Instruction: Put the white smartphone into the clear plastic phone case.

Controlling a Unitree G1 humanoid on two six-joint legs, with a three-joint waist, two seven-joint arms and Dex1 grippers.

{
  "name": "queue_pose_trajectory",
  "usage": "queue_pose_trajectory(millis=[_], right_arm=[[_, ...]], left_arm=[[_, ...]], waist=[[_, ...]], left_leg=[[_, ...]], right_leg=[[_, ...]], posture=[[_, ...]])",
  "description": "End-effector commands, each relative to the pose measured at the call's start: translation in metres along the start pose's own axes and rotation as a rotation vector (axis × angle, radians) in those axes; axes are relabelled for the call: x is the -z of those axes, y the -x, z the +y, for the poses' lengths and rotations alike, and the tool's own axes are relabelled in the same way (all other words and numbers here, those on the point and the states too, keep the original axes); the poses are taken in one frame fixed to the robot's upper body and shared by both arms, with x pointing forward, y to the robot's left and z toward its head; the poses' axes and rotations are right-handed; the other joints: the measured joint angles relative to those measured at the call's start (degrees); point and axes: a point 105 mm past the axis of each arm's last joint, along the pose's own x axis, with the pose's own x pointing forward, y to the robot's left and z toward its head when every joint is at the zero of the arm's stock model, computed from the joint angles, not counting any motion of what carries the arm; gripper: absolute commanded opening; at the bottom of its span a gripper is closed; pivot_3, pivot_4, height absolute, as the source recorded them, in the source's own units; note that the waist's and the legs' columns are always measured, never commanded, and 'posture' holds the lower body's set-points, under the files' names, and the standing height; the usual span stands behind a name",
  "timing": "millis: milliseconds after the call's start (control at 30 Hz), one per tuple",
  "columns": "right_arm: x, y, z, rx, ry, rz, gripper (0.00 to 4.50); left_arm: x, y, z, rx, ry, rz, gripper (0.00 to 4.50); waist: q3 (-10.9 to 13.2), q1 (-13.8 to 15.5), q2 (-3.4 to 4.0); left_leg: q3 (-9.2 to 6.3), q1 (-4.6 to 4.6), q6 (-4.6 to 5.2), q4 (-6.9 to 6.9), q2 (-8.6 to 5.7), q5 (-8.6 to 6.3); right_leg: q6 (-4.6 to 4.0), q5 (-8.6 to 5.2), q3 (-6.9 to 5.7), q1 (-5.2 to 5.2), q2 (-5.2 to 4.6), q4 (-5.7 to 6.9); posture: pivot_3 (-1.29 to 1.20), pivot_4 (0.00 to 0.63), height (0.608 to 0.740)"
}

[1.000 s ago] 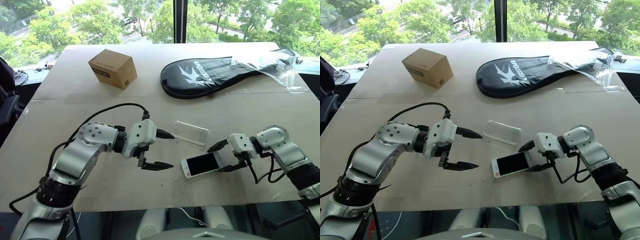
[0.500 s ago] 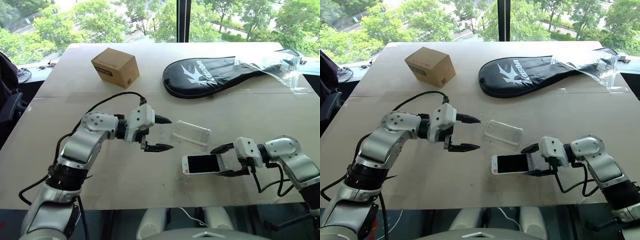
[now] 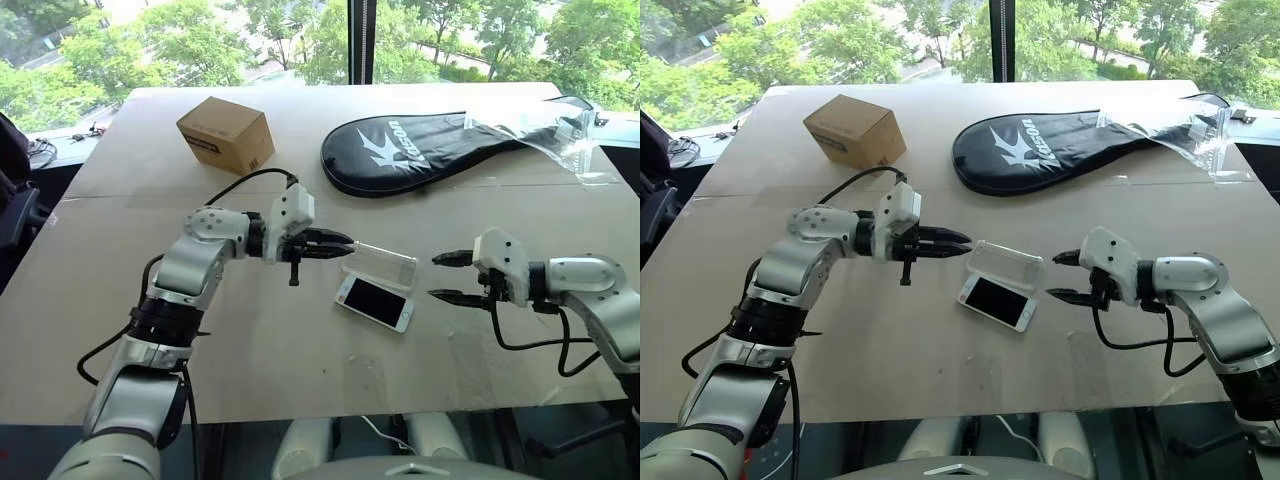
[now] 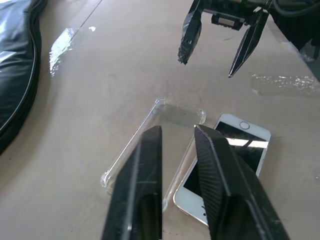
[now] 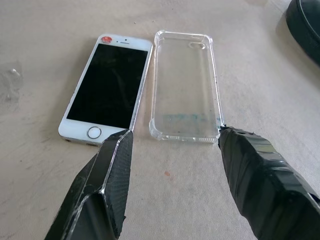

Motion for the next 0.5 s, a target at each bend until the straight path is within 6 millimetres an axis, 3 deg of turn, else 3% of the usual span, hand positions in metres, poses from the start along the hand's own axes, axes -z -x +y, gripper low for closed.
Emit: queue_pose_trajectory(millis=[33,133,167,400,500], right_arm=[[-0.009,-0.008,0.011,-0.004,0.013,-0.013,3.16],[-0.01,-0.02,0.026,-0.013,-0.017,-0.045,4.28],[-0.008,-0.025,0.032,-0.024,-0.019,-0.049,4.41],[0.017,-0.039,0.052,-0.034,-0.074,0.012,4.41],[0.022,-0.045,0.049,0.011,-0.109,0.015,4.41]], left_arm=[[-0.011,0.004,0.003,0.006,-0.056,-0.017,0.02],[-0.007,0.005,0.003,0.005,-0.068,0.006,0.0],[-0.007,0.005,0.001,0.008,-0.065,0.006,0.0],[-0.011,0.011,-0.008,0.043,-0.071,0.025,0.0],[-0.01,0.014,-0.013,0.074,-0.076,0.064,0.0]], waist=[[0.0,-0.14,0.0],[0.0,-0.09,0.0],[0.0,-0.08,0.0],[0.0,-0.09,0.0],[0.0,-0.18,0.0]], left_leg=[[0.02,-0.01,0.0,0.0,0.0,0.0],[0.01,0.0,0.0,0.02,0.0,0.0],[-0.01,0.0,0.0,0.02,0.0,0.0],[0.01,0.0,0.0,0.03,-0.03,0.0],[0.01,0.05,0.0,0.03,-0.01,0.0]], right_leg=[[0.0,0.0,0.02,0.0,-0.01,0.0],[0.0,0.0,0.04,0.0,-0.02,0.01],[0.0,0.0,0.02,0.0,-0.02,0.02],[0.01,0.0,0.02,0.0,-0.01,0.01],[0.0,0.0,0.03,0.01,0.02,0.05]], posture=[[0.0,0.15,0.74],[0.0,0.15,0.74],[0.0,0.15,0.74],[0.0,0.15,0.74],[0.0,0.15,0.74]])
